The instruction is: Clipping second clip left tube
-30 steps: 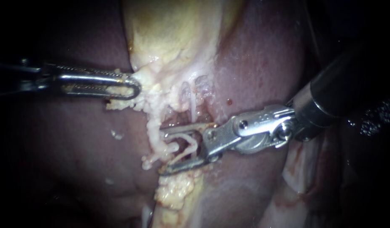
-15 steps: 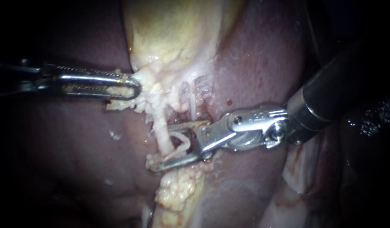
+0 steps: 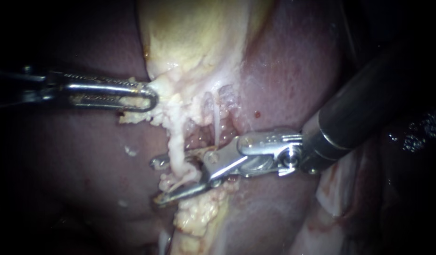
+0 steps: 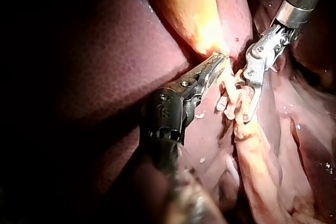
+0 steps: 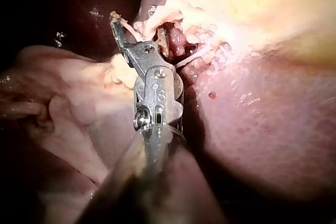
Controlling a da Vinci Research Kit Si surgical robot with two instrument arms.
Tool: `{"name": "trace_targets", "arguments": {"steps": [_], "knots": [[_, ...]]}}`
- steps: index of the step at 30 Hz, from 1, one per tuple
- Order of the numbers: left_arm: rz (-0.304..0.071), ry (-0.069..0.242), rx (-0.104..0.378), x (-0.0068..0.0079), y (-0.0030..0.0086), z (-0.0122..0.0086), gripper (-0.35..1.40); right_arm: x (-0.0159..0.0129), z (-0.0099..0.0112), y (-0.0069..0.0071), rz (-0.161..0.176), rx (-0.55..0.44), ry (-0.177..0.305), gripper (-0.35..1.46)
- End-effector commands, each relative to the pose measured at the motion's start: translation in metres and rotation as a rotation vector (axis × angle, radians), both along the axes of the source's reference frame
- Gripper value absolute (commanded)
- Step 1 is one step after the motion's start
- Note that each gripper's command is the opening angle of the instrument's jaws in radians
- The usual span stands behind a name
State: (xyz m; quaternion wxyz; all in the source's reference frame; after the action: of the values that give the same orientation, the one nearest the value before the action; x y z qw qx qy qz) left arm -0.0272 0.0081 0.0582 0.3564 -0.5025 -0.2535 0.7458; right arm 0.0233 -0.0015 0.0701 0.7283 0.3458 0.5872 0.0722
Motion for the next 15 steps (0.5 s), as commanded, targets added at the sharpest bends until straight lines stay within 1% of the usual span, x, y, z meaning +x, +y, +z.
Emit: {"name": "trace_targets", "arguments": {"steps": [1, 6, 11, 15], "knots": [[0.000, 0.000, 0.000, 0.0000, 0.0000, 0.0001, -0.35, -0.0002, 0.0000, 0.0000, 0.000, 0.000, -0.001, 0.44], [0.000, 0.000, 0.000, 0.0000, 0.0000, 0.0001, -0.35, -0.0007, -0.0004, -0.0003, -0.002, 0.002, 0.007, 0.44], [0.000, 0.000, -0.001, 0.0000, -0.0001, 0.0002, -0.35, -0.0011, -0.0017, -0.0014, -0.008, 0.017, 0.018, 0.45], [-0.002, 0.000, 0.004, 0.0000, -0.0001, 0.0003, -0.35, -0.0008, -0.0028, -0.0023, -0.012, 0.030, 0.026, 0.46]]}}
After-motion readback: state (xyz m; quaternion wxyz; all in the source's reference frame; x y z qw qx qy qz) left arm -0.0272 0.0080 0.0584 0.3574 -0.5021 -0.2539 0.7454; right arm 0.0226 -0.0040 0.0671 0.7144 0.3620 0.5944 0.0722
